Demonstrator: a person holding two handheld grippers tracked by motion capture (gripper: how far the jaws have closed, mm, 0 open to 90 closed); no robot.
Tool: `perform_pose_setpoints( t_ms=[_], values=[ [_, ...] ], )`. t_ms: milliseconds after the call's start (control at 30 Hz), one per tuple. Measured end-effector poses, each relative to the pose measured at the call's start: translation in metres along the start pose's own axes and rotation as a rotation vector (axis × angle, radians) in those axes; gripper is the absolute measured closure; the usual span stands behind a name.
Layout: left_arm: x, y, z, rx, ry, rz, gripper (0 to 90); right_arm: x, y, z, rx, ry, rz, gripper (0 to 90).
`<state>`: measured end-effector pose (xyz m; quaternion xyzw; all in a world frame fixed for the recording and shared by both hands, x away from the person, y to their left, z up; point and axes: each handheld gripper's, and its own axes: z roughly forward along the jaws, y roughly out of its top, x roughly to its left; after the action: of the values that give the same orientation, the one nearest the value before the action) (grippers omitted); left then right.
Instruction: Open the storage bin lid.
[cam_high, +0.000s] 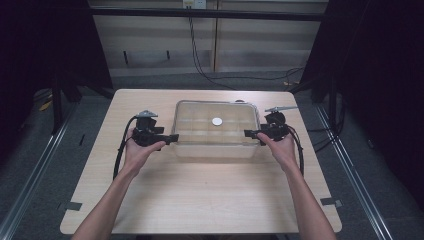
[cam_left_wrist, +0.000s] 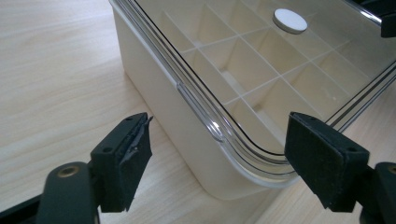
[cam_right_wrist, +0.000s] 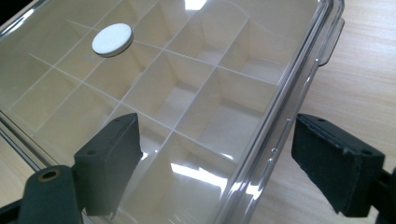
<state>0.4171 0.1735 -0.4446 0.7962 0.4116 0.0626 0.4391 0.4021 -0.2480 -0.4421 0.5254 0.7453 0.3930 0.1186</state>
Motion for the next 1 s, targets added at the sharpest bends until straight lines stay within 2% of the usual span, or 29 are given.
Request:
perform_pose_setpoints(
  t_ms=[67,100,133,167,200,233,367,467,567,667,733,900,933,967,1000],
  values=[
    [-0.001,0.001,0.003,-0.002,-0.021,-0.014,24.1,0.0,0.0,0.0,0.005,0.007,0.001,20.0],
    [-0.002,0.001,0.005,-0.008,-0.001,-0.003,24.9,0.001,0.0,0.0,0.008,-0.012,-0.016,22.4],
    [-0.004,0.001,0.006,-0.015,0.006,-0.004,26.2,0.001,0.0,-0.002,-0.005,-0.011,-0.024,24.5],
    [-0.002,0.001,0.008,-0.002,-0.006,0.003,26.7,0.001,0.0,-0.004,-0.019,-0.007,-0.015,25.3],
    [0.0,0.002,0.009,0.002,-0.017,-0.012,25.6,0.001,0.001,-0.006,-0.024,0.006,-0.006,25.0],
    [0.0,0.003,0.011,-0.005,-0.01,-0.015,25.5,0.0,0.001,-0.007,-0.024,0.015,-0.01,25.0],
    [0.002,0.007,0.016,0.001,-0.021,-0.015,25.9,0.001,0.001,-0.005,0.001,0.013,-0.016,20.6],
    [0.001,0.013,0.019,0.02,-0.028,0.004,29.6,0.002,0.002,-0.001,0.01,0.01,-0.013,15.5],
    [0.0,0.017,0.023,0.04,-0.023,0.004,27.5,0.004,0.004,0.002,0.01,0.001,-0.009,12.4],
    [-0.001,0.019,0.026,0.039,-0.014,-0.005,23.5,0.004,0.005,0.003,0.009,0.004,-0.001,11.0],
    [-0.002,0.021,0.029,0.059,-0.022,0.003,21.1,0.003,0.004,0.003,0.011,0.012,-0.009,10.3],
    [-0.002,0.025,0.032,0.071,-0.015,0.005,19.6,-0.001,0.004,0.006,0.032,0.03,0.015,10.7],
    [-0.002,0.026,0.032,0.072,-0.011,0.002,19.6,-0.002,0.003,0.007,0.042,0.038,0.014,12.4],
    [-0.002,0.026,0.033,0.071,-0.013,-0.001,19.6,-0.002,0.004,0.012,0.057,0.072,0.033,10.5],
    [-0.001,0.026,0.033,0.07,-0.015,-0.003,19.6,-0.002,0.004,0.013,0.056,0.068,0.033,10.5]
  ],
)
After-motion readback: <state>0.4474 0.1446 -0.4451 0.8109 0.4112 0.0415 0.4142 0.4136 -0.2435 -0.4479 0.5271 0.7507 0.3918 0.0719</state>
